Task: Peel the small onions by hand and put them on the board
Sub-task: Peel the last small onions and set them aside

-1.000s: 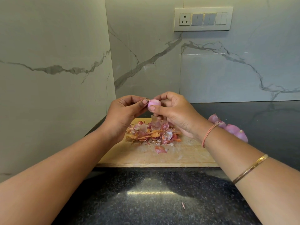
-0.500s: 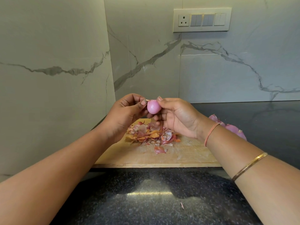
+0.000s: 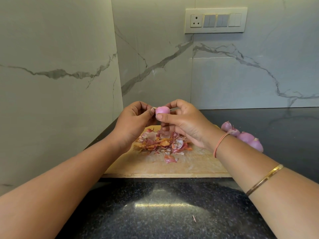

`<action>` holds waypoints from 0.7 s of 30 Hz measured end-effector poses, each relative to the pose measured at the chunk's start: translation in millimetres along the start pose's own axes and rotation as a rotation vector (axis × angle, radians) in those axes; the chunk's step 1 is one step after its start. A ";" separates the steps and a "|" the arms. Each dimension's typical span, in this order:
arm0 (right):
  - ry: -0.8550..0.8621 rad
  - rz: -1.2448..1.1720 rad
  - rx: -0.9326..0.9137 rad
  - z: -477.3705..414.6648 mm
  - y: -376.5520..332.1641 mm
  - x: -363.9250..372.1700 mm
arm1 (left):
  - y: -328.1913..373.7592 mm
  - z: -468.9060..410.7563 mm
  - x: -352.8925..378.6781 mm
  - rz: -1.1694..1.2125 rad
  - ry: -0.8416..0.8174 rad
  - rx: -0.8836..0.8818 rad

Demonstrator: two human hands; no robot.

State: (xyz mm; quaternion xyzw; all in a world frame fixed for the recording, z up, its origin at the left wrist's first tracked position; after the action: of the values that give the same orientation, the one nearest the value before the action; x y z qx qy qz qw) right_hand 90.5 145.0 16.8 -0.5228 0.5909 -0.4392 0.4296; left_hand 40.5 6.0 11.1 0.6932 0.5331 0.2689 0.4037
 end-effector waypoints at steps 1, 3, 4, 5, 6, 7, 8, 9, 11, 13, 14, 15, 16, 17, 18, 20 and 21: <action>-0.003 -0.026 -0.002 -0.4 -0.3 -0.3 | 0.2 0.0 -0.1 -0.004 -0.004 -0.004; -0.024 -0.063 0.007 0.0 -1.6 -1.1 | 0.7 0.1 -0.7 0.024 -0.008 -0.018; -0.038 -0.073 0.012 0.0 -1.8 -1.7 | 1.2 0.1 -1.0 0.060 -0.005 -0.027; -0.052 -0.082 0.018 0.0 -2.0 -2.0 | 1.8 0.0 -1.8 0.095 0.004 -0.036; -0.063 -0.091 0.024 0.1 -2.0 -2.1 | 2.2 -0.6 -2.5 0.116 0.017 -0.040; -0.073 -0.101 0.029 0.2 -2.0 -1.5 | 2.2 -1.0 -3.4 0.118 0.033 -0.041; -0.078 -0.112 0.032 0.3 -2.0 -0.7 | 1.8 -1.3 -4.2 0.106 0.049 -0.042; -0.078 -0.125 0.033 0.5 -1.9 0.1 | 1.3 -1.2 -4.7 0.085 0.061 -0.047; -0.071 -0.139 0.026 0.4 -1.7 0.0 | 1.0 -0.6 -4.8 0.030 0.074 -0.061; -0.061 -0.145 0.019 -0.2 -1.3 -2.1 | 1.9 0.3 -4.6 -0.016 0.094 -0.075; -0.055 -0.146 0.020 -0.6 -1.1 -3.3 | 2.7 0.2 -4.7 -0.038 0.111 -0.078; -0.051 -0.148 0.022 -0.9 -1.0 -4.2 | 3.2 0.2 -5.1 -0.059 0.129 -0.078; -0.047 -0.149 0.025 -0.9 -1.0 -4.5 | 3.6 0.0 -5.7 -0.074 0.142 -0.075; -0.044 -0.151 0.024 -0.6 -1.3 -4.6 | 3.7 -0.1 -6.1 -0.078 0.151 -0.070; -0.042 -0.150 0.022 -0.2 -1.7 -4.5 | 3.9 0.0 -6.5 -0.069 0.152 -0.067; -0.029 -0.142 0.013 0.5 -2.5 -4.6 | 4.6 0.7 -6.0 -0.017 0.127 -0.076; -0.020 -0.132 0.005 1.0 -2.8 -4.7 | 4.9 1.2 -5.1 0.015 0.104 -0.084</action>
State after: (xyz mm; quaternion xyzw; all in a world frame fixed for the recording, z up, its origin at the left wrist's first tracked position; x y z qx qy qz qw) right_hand 92.5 149.5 19.5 -0.5638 0.5499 -0.4629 0.4068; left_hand 42.6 0.3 15.0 0.6648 0.5364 0.3297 0.4021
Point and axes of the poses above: each hand's wrist, its own z-axis away from the middle knuckle, its own x-axis out of the palm, y = z × x, the point moved 1 cm from there along -z, towards the middle knuckle, and after that the axes turned 4 degrees about x, right-handed, at the moved point
